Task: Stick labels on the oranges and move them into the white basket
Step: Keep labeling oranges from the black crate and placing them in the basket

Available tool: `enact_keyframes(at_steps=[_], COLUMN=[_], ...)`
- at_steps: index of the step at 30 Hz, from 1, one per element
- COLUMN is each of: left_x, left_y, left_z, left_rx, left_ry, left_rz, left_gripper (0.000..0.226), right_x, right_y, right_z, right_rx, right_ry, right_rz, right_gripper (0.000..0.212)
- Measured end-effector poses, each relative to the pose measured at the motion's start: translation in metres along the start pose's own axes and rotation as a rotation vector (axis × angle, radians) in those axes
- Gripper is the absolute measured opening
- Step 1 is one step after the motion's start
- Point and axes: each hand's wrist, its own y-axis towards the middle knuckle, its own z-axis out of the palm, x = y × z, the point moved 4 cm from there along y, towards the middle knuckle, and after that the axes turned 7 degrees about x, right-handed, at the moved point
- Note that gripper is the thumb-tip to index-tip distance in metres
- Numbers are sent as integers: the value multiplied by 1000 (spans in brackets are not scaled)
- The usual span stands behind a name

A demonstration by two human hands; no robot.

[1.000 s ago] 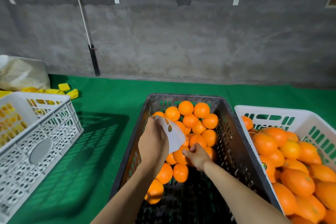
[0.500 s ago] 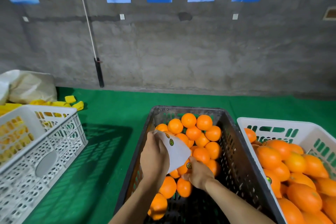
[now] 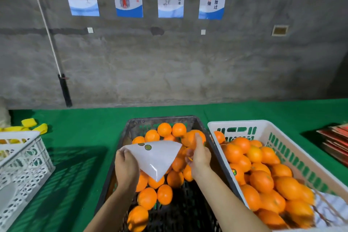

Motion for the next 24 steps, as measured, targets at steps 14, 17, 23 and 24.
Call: enact_keyframes(at_steps=[14, 17, 23, 24], left_x=[-6, -6, 1, -2], left_y=[-21, -23, -26, -27], left_z=[29, 31, 26, 24], left_rx=[453, 473, 480, 473], left_ry=[-109, -88, 116, 101], left_rz=[-82, -109, -50, -34], left_gripper=[30, 28, 23, 25], right_x=[32, 30, 7, -2], right_y=[-15, -24, -42, -43], right_z=[-26, -6, 24, 29], right_rx=[-56, 107, 454, 526], right_ry=[500, 181, -1028, -1219], right_rz=[-228, -273, -807, -854], right_gripper=[66, 40, 16, 22])
